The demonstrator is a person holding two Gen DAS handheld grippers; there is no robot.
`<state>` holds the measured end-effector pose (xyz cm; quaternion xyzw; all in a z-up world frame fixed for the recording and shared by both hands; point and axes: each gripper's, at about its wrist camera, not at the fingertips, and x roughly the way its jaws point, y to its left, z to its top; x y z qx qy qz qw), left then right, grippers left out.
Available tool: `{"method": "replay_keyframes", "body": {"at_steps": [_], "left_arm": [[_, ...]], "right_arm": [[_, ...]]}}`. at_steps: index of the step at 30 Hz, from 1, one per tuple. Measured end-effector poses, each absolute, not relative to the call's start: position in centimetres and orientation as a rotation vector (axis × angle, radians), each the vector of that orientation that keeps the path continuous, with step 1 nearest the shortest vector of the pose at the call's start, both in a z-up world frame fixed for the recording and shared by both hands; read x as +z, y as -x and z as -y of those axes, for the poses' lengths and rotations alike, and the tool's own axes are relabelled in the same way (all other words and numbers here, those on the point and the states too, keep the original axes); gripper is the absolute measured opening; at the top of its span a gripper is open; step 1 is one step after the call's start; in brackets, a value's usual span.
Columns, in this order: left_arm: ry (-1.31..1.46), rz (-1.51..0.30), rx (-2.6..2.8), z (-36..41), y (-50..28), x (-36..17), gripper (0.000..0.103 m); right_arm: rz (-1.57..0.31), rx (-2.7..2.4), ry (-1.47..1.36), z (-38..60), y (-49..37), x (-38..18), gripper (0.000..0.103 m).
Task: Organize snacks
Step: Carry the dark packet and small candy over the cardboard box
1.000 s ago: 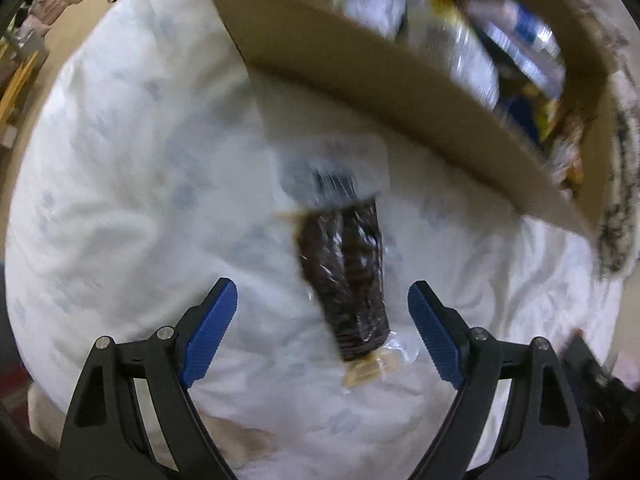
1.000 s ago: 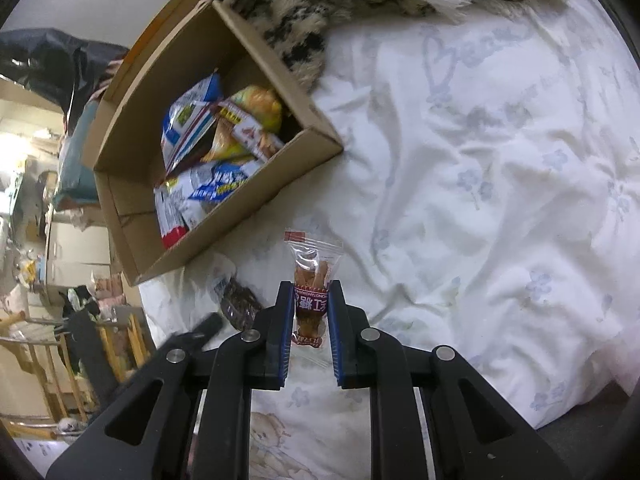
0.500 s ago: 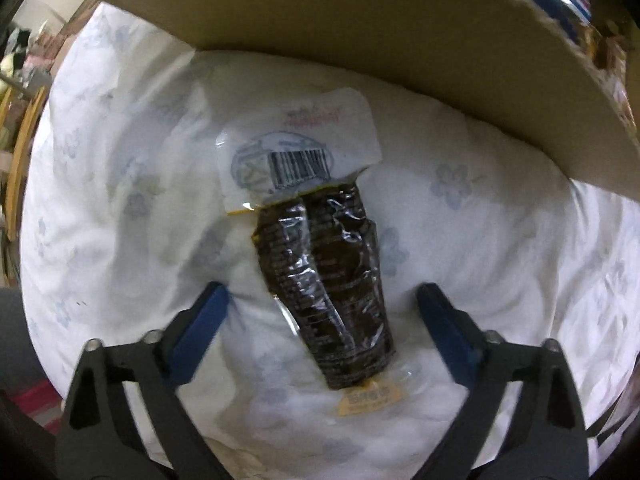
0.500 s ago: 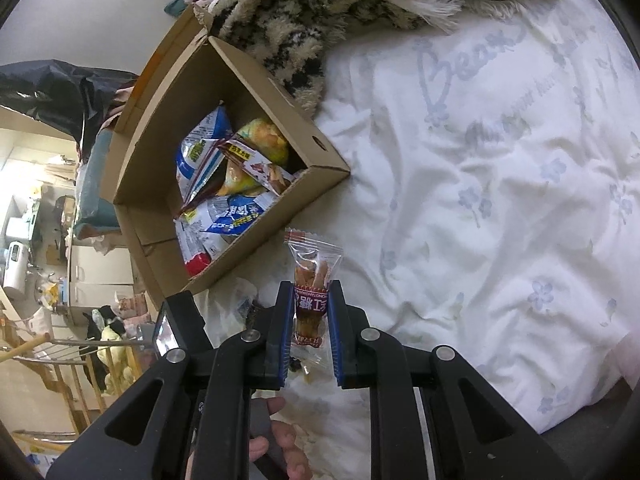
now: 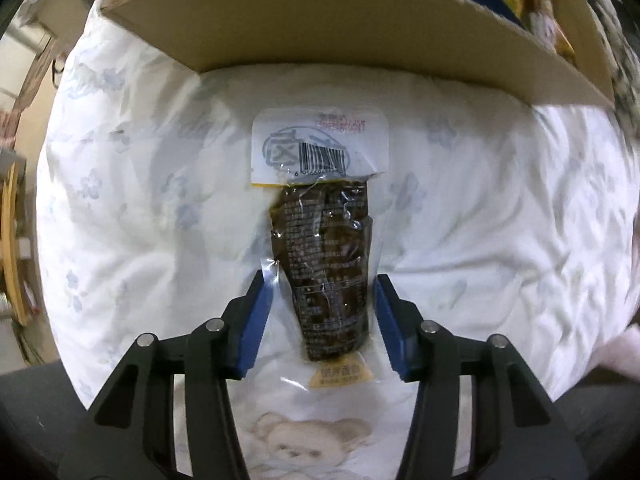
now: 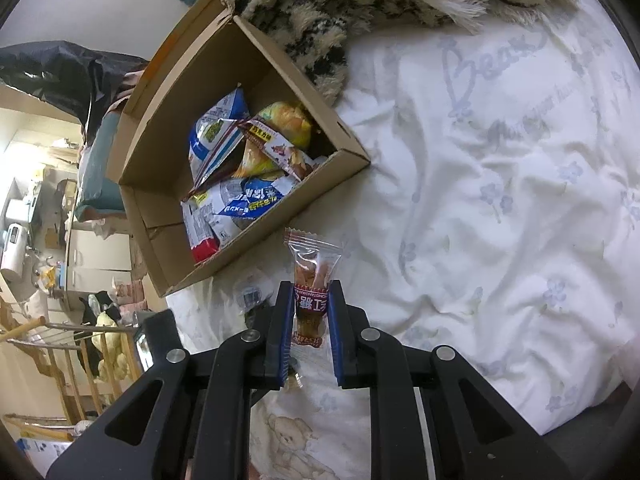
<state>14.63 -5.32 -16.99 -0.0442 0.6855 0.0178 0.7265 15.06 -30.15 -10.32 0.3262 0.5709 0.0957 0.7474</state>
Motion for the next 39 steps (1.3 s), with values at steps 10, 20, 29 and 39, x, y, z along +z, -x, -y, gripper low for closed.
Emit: {"method": "replay_keyframes", "body": {"at_steps": [10, 20, 29, 39], "left_arm": [[0.072, -1.423, -0.014, 2.7, -9.1, -14.0, 0.046], [0.094, -1.232, -0.062, 0.4, -5.6, -6.0, 0.046], [0.101, -1.076, -0.067, 0.2, -12.9, -0.5, 0.046], [0.018, -1.044, -0.033, 1.3, -21.0, -0.4, 0.046]], "right_arm": [[-1.264, 0.223, -0.685, 29.6, -14.1, -10.2, 0.017], [-1.243, 0.292, -0.730, 29.8, -13.7, -9.2, 0.017], [-1.125, 0.401, -0.711, 28.5, -15.9, -5.9, 0.018], [-1.036, 0.437, -0.601, 27.1, -21.2, -3.7, 0.017]]}}
